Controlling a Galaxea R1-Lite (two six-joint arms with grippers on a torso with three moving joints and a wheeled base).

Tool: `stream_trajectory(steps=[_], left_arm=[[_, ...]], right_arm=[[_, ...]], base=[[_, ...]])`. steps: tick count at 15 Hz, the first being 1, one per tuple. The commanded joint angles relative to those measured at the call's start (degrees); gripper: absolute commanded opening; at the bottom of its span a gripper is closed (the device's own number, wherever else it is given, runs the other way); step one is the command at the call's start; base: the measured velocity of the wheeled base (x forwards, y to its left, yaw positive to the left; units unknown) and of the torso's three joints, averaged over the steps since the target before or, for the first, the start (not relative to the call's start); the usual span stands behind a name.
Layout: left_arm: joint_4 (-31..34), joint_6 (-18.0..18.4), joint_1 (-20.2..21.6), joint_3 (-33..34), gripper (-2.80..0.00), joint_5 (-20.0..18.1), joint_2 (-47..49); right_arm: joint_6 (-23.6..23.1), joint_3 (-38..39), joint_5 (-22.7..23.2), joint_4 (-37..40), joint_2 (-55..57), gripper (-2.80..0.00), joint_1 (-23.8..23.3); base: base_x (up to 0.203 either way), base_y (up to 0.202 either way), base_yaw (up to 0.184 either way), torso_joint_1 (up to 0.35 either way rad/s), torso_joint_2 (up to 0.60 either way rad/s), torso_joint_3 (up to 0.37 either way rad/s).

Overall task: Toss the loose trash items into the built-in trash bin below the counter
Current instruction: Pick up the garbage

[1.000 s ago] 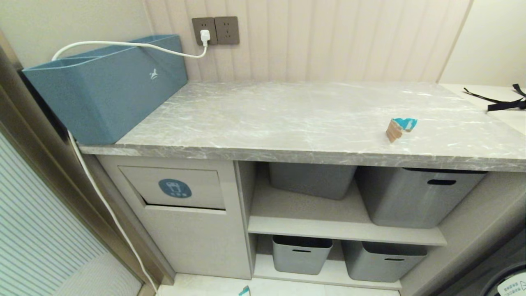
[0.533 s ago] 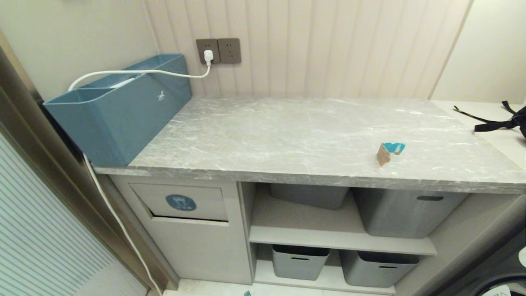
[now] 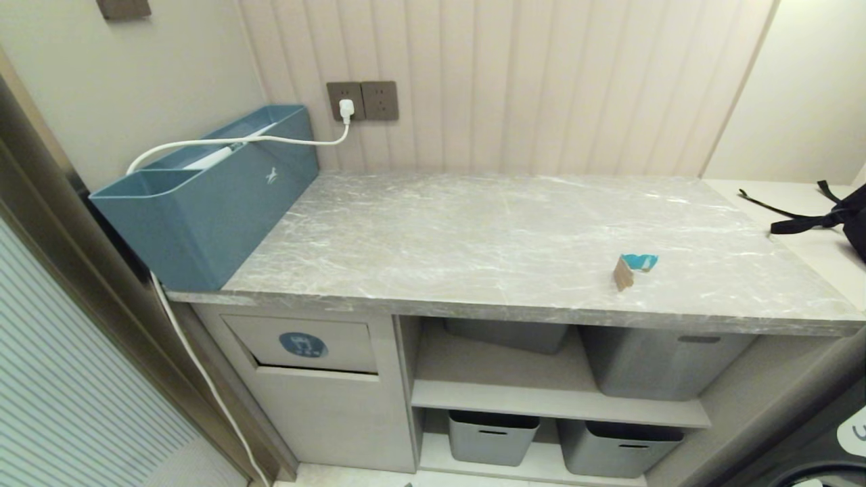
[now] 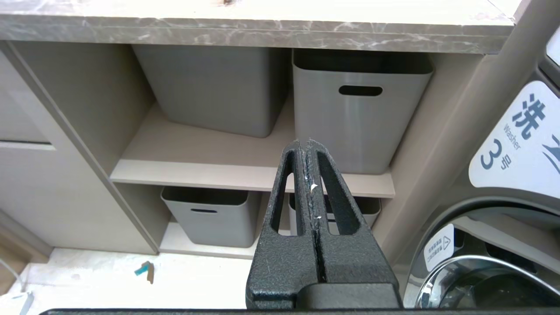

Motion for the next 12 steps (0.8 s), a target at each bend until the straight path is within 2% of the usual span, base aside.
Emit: stream_trajectory(steps=[1,4,6,8,10,12], left_arm=[[-0.07,-0.06,0.04,0.18,-2.8,-0.04,-0.04],[-0.07,-1.51,0.04,0.09,-2.8,-0.05,-0.04],[-0.07,-2.03,0.04,0.18,-2.8,-0.13,-0.04],[-0.07,-2.02,0.04,0.18,-2.8,-0.22,-0.04],[-0.07,-1.92,0.04,0.18,-2.8,-0.22,-0.04],[-0.07,-1.76,0.04,0.18,-2.8,-0.13,-0.04]], right_arm=[[-0.33,0.09,0.08,-0.04,0.0,-2.8,0.0],[-0.02,0.09,0.0,-0.04,0.0,-2.8,-0.03],[-1.52,-0.38,0.25,-0.07,0.0,-2.8,0.0],[-2.85,-6.08,0.24,0.12,1.73,-2.8,0.0],[-3.07,-11.75,0.85,0.12,9.59,-2.8,0.11],[-3.33,-16.68,4.04,-0.15,22.67,-2.8,0.19]], base=[[0.0,0.0,0.0,0.0,0.0,0.0],[0.0,0.0,0.0,0.0,0.0,0.0],[0.0,0.0,0.0,0.0,0.0,0.0],[0.0,0.0,0.0,0.0,0.0,0.0],[0.0,0.0,0.0,0.0,0.0,0.0],[0.0,0.0,0.0,0.0,0.0,0.0]])
